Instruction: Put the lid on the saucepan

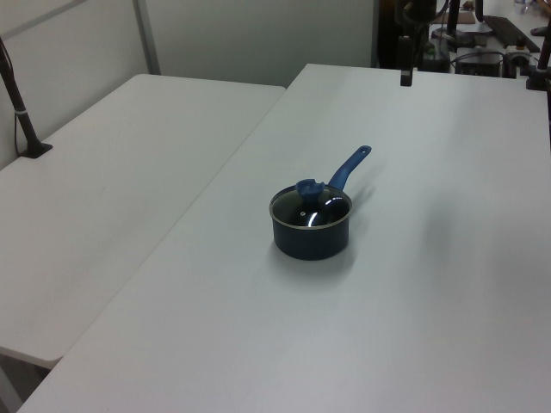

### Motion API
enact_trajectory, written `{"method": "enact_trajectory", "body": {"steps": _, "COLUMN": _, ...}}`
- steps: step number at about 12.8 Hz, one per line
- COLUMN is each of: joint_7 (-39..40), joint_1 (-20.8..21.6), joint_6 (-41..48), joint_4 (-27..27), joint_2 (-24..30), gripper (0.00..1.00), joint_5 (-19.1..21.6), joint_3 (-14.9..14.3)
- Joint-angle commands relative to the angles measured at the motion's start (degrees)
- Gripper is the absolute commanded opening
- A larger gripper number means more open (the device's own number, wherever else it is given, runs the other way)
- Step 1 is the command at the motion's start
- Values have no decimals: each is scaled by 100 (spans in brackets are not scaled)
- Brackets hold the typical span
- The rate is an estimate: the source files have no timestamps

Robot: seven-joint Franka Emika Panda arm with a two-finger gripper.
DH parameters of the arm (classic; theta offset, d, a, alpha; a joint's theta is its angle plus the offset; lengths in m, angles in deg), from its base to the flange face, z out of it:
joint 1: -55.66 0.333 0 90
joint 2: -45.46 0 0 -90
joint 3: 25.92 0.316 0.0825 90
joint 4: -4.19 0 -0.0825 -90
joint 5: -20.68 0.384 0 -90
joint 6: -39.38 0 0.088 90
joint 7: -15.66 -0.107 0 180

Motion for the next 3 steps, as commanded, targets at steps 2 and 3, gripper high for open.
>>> {"method": "enact_trajectory", "body": {"steps": 2, "joint_7": 262, "joint_1": -96, "joint_6": 26, "joint_4": -153, "joint_2": 75, "gripper": 100, "joint_5": -180, "joint_3": 24}}
{"method": "enact_trajectory", "body": {"steps": 3, "joint_7": 253, "joint_1": -148, "joint_6": 26, "joint_4": -118, "joint_2": 84, "gripper": 100, "joint_5": -180, "joint_3": 6}}
